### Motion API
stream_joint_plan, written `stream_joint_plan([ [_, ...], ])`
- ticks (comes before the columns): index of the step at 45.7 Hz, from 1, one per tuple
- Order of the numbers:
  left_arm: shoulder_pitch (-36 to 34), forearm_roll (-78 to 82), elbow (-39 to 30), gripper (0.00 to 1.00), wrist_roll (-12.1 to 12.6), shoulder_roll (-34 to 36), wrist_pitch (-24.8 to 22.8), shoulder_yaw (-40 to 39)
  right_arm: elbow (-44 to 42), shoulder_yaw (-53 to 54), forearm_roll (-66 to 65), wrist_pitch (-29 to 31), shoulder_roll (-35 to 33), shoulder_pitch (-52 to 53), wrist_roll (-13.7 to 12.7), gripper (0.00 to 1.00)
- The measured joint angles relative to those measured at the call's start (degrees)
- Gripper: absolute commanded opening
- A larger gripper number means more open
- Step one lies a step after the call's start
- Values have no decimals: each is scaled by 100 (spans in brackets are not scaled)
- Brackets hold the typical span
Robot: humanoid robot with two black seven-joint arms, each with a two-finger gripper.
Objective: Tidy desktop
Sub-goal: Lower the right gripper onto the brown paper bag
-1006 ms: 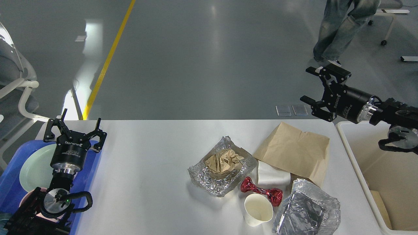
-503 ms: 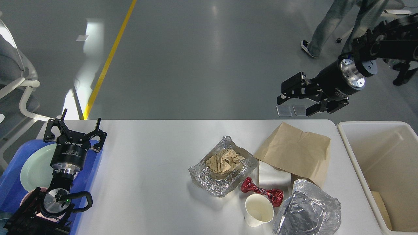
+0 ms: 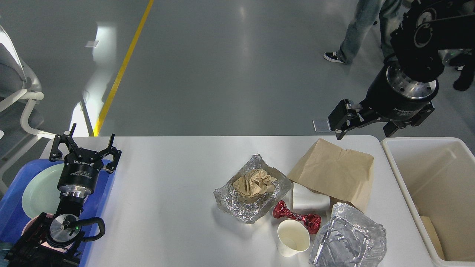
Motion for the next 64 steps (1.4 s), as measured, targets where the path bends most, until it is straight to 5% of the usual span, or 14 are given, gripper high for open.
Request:
stream_joint_plan([
  [30,-2,0,1,97,0,-1,0,0,-169,-72,-38,-113,-214,-320,49,100],
  [52,5,0,2,97,0,-2,0,0,-2356,247,502,-2073,-791,-4095,55,100],
  [64,-1,0,2,97,0,1,0,0,-3901,777,495,-2391,-750,-5785,211,100],
])
